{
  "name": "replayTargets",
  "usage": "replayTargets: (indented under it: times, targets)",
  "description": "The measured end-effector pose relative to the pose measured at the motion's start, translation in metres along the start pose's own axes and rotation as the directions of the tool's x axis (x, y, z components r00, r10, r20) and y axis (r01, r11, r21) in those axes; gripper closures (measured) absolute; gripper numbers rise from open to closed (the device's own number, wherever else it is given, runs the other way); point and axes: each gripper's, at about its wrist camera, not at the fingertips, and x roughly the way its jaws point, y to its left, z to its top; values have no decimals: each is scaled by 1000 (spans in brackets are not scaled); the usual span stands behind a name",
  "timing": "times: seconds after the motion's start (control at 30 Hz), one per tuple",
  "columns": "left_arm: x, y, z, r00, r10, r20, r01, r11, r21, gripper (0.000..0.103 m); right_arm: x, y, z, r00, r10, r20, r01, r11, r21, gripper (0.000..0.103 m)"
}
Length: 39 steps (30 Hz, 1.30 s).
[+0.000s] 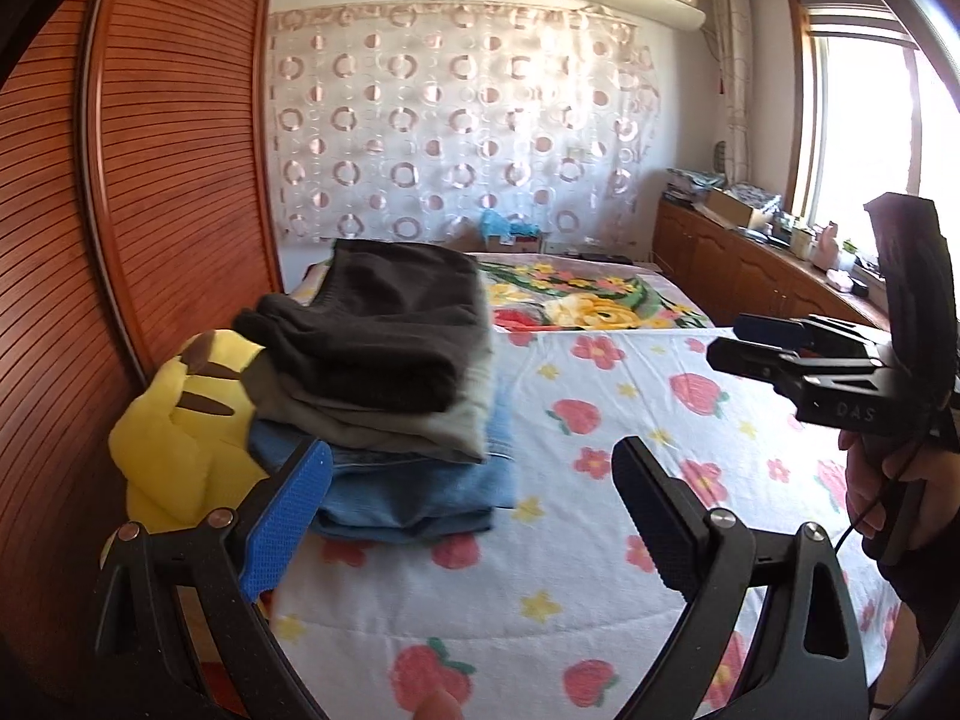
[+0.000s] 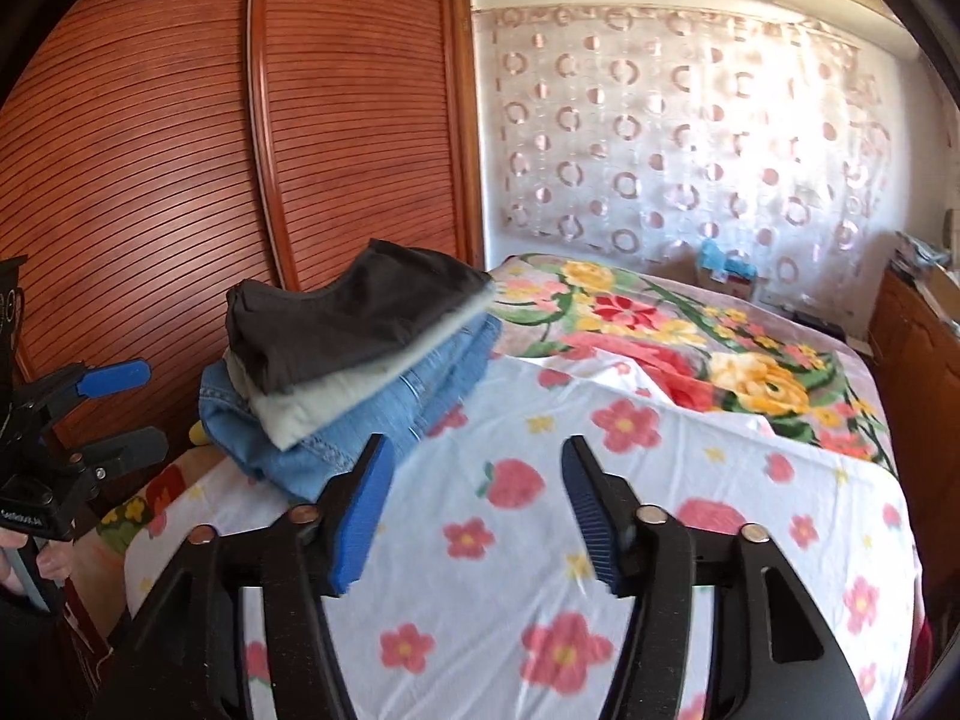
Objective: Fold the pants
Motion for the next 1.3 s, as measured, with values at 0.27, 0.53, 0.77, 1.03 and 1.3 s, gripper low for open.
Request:
replayTargets:
  times: [0.27,0.53,0.77,1.03,1.3]
  targets:
    - [0,-31,-5,998,-56,-37,56,998,-7,8,-49,8,-23,996,-89,14,88,994,61,25]
    - [6,-62,-8,994,-97,-53,98,995,7,8,-80,17,-43,985,-174,2,173,978,118,23]
    - [9,-88,-10,990,-117,-75,120,992,37,8,-90,15,-54,976,-219,-21,219,963,158,23]
    - [0,-112,-4,991,-122,-63,126,990,59,8,-100,20,-52,965,-259,-34,261,944,201,20]
    - [-21,-132,12,990,-140,-22,141,986,87,8,-117,34,-46,953,-304,-6,299,932,204,20]
